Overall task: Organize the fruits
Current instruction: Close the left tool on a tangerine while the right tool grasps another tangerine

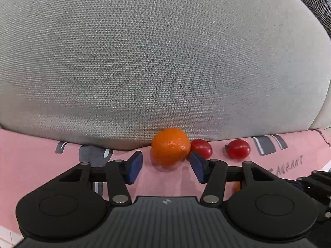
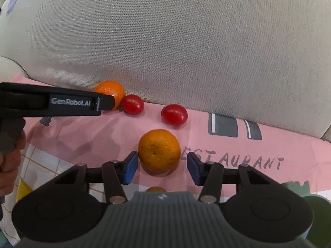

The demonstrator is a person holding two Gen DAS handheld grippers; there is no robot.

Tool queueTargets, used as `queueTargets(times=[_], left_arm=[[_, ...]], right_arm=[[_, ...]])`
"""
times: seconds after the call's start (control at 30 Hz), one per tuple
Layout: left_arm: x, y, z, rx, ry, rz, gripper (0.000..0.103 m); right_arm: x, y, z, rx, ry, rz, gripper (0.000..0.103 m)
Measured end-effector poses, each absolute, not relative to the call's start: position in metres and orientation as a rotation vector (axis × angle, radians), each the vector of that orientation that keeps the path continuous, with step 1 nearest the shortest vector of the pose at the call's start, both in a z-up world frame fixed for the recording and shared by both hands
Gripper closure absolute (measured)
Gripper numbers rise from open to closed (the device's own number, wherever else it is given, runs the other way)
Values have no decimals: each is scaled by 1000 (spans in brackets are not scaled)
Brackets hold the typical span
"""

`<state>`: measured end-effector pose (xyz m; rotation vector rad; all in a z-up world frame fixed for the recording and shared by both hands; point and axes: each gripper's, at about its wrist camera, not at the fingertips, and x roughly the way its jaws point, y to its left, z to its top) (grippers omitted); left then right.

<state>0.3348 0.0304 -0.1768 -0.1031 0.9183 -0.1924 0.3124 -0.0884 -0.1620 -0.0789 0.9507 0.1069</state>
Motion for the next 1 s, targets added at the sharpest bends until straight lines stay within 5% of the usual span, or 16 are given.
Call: queueTargets(times=[0.23, 0.5, 1.0], left_arm=[[347, 28, -181, -112, 929, -208, 42], [351, 25, -183, -132, 950, -219, 56], [301, 52, -125, -169, 901, -198, 57]], right_arm=[[316, -89, -166, -57, 968, 128, 59], [315, -91, -165, -36, 968, 137, 61], [288, -95, -130, -21, 893, 187, 61]])
